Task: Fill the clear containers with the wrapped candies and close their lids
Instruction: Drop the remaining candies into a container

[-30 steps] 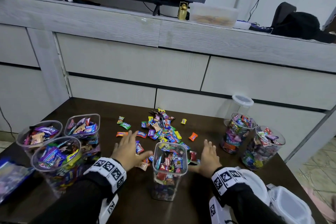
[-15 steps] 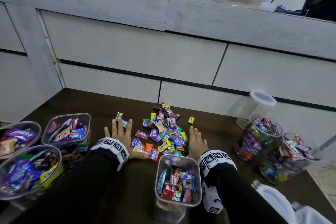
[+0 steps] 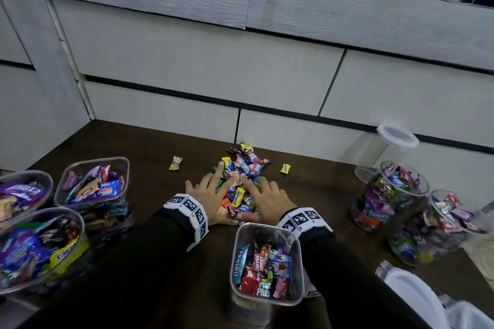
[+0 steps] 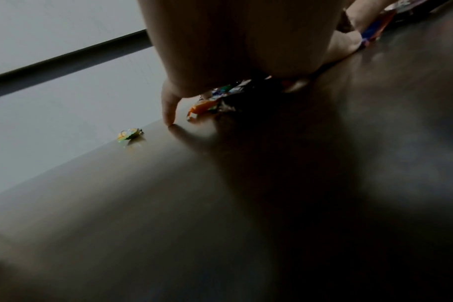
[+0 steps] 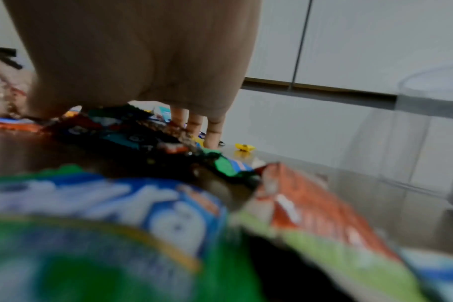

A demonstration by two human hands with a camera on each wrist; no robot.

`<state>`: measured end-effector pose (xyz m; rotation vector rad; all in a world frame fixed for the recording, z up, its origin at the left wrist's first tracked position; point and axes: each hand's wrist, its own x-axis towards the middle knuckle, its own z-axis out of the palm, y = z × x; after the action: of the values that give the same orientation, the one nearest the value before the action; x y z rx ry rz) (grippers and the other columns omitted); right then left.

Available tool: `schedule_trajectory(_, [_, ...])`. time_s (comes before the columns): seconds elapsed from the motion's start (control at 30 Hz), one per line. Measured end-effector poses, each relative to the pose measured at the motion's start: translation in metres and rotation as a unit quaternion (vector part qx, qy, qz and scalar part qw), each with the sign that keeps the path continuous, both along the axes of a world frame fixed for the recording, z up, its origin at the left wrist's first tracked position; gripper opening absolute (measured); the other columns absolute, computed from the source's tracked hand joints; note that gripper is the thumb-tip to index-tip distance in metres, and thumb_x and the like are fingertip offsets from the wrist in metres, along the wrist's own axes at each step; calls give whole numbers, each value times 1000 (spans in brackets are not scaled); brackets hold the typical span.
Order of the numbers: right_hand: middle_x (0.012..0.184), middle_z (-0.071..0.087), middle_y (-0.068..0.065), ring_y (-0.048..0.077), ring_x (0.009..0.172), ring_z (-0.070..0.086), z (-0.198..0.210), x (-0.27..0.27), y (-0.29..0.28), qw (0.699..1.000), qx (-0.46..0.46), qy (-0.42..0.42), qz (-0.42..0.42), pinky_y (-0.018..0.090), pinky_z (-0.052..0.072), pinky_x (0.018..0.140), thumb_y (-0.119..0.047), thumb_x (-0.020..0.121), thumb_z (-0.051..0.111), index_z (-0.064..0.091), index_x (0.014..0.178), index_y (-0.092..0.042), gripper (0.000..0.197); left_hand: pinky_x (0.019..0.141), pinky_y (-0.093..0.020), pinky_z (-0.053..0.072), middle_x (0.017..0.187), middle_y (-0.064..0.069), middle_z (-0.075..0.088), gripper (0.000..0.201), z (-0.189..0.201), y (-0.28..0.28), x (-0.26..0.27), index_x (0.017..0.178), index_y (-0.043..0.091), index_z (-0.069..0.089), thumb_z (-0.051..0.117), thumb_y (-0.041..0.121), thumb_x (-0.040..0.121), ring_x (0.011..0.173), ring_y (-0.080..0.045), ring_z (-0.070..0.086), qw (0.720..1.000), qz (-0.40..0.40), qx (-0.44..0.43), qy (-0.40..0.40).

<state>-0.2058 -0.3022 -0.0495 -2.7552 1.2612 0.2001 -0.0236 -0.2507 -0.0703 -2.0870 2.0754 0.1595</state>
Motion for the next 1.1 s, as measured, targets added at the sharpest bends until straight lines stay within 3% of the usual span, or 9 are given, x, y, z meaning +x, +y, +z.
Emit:
schedule_trajectory(0.13, [139,30,16,36,127,31,0,11,2,1000,27,-1,16,49,38,98,-55,90,48,21,146,-24,70,104,-44,31,163,-2,-3,98,3,-2,-2,154,30,-3,40,79,82,142,-27,20,995,-90,-41,-33])
schedule_trajectory(0.3, [129,35,20,38,117,43,8,14,2,995,92,-49,-7,40,38,96,-26,95,52,32,143,-16,53,103,-39,35,148,-6,28,78,6,-4,-11,151,24,21,47,64,90,134,-25,30,995,-72,-53,33])
schedule_trajectory(0.5, [122,54,15,31,112,53,20,-12,3,987,81,-132,-40,36,44,94,-23,93,57,51,130,-14,38,97,-44,46,134,-14,35,57,20,-7,-19,140,15,32,50,46,96,123,-31,44,995,-64,16,80])
schedule_trajectory(0.67, [97,67,9,22,85,63,26,-39,7,947,107,-275,-130,27,49,76,-19,89,63,64,108,-16,18,82,-44,48,125,-15,46,37,24,1,-17,135,13,33,44,25,101,107,-38,58,994,-69,33,77])
schedule_trajectory(0.77, [87,64,0,8,72,56,29,-55,7,937,97,-300,-149,12,37,63,-19,90,63,66,103,-19,14,86,-43,47,118,-14,53,35,30,7,-12,129,12,38,41,34,103,107,-36,58,992,-26,7,127])
schedule_trajectory(0.83, [83,62,-3,1,66,51,33,-63,10,937,95,-300,-154,8,35,57,-20,89,63,67,101,-20,12,84,-38,46,107,-10,56,39,35,12,-8,130,12,39,41,38,102,102,-30,58,979,26,-22,203])
schedule_trajectory(0.93, [81,62,-4,-1,66,49,41,-71,17,934,90,-307,-157,11,34,58,-21,88,64,67,98,-21,10,76,-34,46,87,-3,55,39,43,22,-6,130,12,39,41,39,102,84,-23,57,944,81,-77,311])
schedule_trajectory(1.03, [77,61,-5,-2,62,47,52,-74,25,932,80,-320,-153,17,35,59,-21,88,64,66,95,-23,7,56,-22,39,74,1,55,27,60,30,-10,111,14,42,42,39,102,71,-20,55,919,76,-124,365])
schedule_trajectory(1.1, [76,61,-5,-1,59,46,61,-76,31,930,75,-328,-152,15,36,57,-20,88,64,66,93,-24,6,49,-17,32,67,3,51,21,79,34,-15,103,19,39,43,39,101,62,-14,51,909,59,-151,384])
